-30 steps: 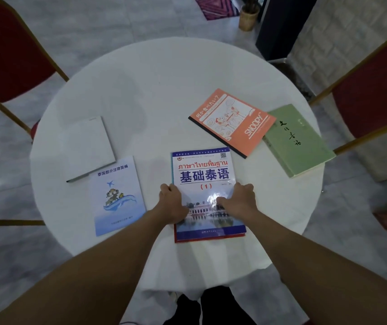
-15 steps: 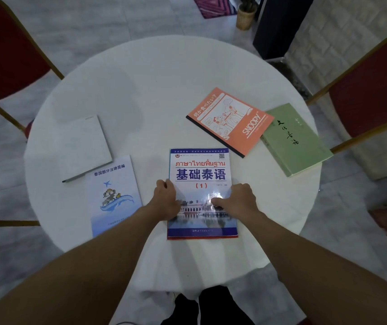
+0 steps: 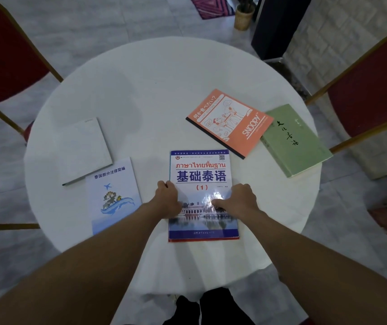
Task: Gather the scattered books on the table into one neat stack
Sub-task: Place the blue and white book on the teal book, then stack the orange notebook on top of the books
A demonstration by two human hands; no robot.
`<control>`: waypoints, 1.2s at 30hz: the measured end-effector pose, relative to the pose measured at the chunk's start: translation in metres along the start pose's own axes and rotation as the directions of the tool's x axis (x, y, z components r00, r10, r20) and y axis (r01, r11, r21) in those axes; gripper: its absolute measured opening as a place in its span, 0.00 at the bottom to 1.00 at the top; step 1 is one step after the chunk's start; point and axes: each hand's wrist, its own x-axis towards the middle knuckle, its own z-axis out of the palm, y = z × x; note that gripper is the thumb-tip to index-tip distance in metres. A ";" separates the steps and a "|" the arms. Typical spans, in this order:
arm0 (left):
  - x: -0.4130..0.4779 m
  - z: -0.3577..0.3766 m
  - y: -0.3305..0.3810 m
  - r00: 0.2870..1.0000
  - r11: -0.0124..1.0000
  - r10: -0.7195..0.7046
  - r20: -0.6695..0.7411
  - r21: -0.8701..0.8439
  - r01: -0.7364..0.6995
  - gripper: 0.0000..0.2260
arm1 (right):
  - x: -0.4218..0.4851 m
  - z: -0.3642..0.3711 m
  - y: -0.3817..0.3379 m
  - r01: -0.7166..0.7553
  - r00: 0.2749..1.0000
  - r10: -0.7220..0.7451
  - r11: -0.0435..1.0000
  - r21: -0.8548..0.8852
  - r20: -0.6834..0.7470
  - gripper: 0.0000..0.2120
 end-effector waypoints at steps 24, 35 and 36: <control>0.105 -0.080 0.139 0.995 0.998 0.051 -0.085 0.026 -0.049 0.24 | 0.134 -0.119 -0.029 0.181 0.966 -0.200 0.976 -0.122 -0.164 0.34; 0.164 -0.064 0.170 0.997 0.997 -0.025 -0.069 -0.081 0.020 0.29 | 0.223 -0.142 -0.033 0.216 0.943 -0.282 0.923 -0.318 -0.178 0.38; 0.166 -0.064 0.172 0.995 0.993 -0.051 -0.090 -0.114 0.040 0.30 | 0.226 -0.141 -0.034 0.200 0.947 -0.267 0.926 -0.321 -0.180 0.40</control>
